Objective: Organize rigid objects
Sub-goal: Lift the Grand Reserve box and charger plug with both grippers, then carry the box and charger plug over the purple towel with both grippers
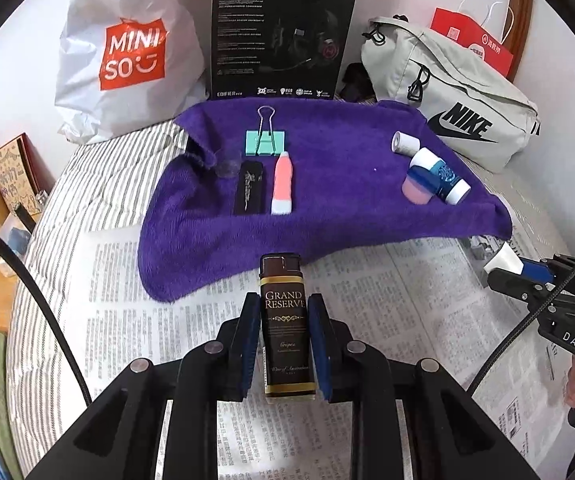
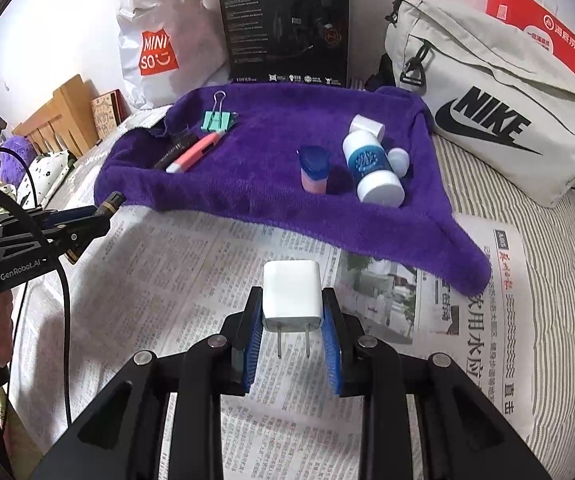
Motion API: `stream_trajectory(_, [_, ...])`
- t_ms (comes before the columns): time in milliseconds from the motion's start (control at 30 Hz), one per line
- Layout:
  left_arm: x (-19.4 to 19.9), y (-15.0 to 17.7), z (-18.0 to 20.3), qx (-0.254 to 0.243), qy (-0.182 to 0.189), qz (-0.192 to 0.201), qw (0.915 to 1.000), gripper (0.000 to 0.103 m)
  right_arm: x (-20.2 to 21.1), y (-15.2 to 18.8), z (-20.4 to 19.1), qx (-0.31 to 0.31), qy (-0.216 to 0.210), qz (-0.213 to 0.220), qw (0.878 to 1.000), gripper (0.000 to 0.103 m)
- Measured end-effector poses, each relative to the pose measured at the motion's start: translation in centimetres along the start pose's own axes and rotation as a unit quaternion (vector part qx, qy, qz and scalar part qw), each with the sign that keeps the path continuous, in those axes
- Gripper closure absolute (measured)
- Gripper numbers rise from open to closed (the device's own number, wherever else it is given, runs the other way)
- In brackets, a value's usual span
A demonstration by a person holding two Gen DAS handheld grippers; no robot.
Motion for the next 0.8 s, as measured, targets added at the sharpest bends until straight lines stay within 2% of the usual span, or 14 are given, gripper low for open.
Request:
stream_trajectory(533, [0.5,-4.9,-0.7,-0.002,0.006,0.014,0.9999,0.080,0.4,-5.3,0.5,-0.001,-0.007,0.017,1.000,0.075])
stream_trajectory(800, [0.0,-6.6,-1.9,0.003,0.003,0.016,0.9999,0.080,-0.7,-9.4,0.4,0.002,-0.003,0.026,1.000,0.075])
Point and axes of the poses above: each gripper's, at about its wrist camera, not at the fingertips, and x roughly against the way its jaws point, z to its right, y to its underside, the point moved 5 cm from there along -x, roughly the way its jaws point, and after that the axes turned 7 degrees about -x, right-handed, at the moved point
